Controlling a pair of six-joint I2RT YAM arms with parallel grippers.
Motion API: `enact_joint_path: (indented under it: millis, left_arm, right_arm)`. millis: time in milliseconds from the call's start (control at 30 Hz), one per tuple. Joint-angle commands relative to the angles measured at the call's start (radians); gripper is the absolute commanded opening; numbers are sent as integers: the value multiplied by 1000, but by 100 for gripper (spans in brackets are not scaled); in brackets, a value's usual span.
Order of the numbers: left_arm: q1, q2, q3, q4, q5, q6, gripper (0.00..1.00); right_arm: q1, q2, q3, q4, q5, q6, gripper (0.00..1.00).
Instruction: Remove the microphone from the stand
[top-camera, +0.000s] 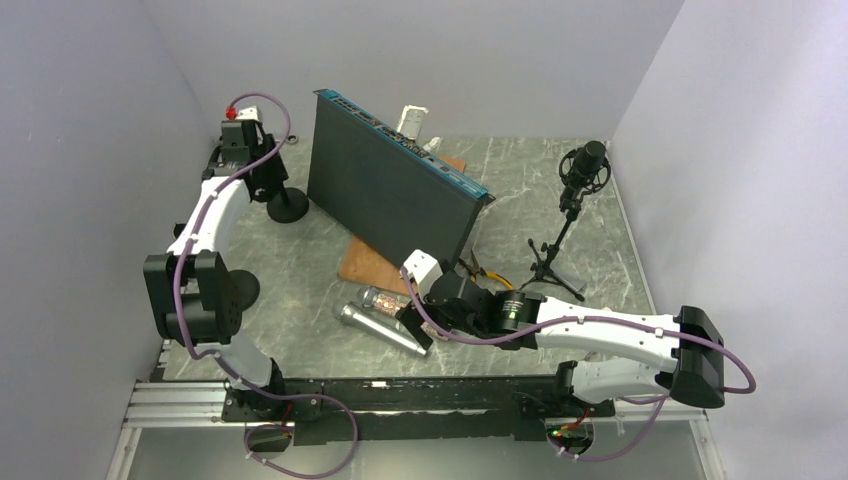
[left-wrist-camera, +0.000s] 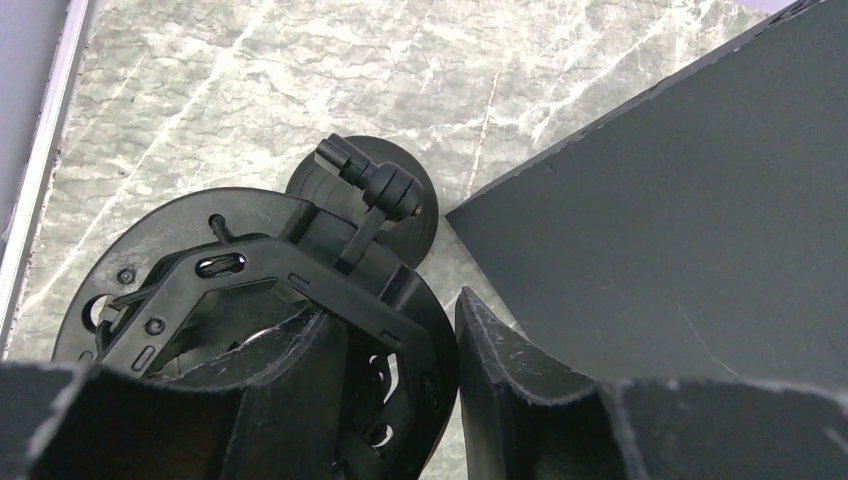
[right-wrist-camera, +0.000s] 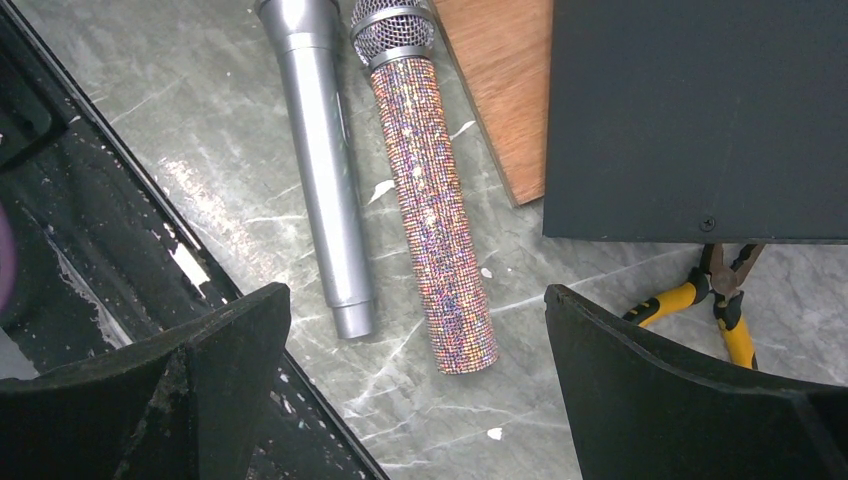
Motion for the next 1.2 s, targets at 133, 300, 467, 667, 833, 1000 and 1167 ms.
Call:
enact_joint_path:
  millis: [133, 300, 467, 667, 833, 1000, 1167]
  left_arm:
    - [-10, 26, 124, -259, 52, 27, 59]
    - [-12, -66, 202, -259, 105, 48, 76]
    - [-22, -195, 167, -248, 139, 76, 89]
    - [-90, -347, 29, -119, 178, 97, 93]
    - [-147, -463, -58, -60, 123, 134, 93]
    - [-206, -570, -128, 3, 112, 170, 94]
    - [-354, -642, -175, 46, 54, 248, 94]
  right_arm:
    - [-4, 18, 65, -6, 41, 3, 100]
    - [-16, 37, 114, -54, 150, 44, 100]
    - [-82, 26, 164, -125, 226, 115, 100]
    - [-152, -53, 227, -217, 325, 155, 100]
    - [-193, -119, 316, -300, 442, 152, 100]
    - [-233, -152, 409, -340, 547, 121, 100]
    - [-279, -136, 526, -400, 624, 97, 100]
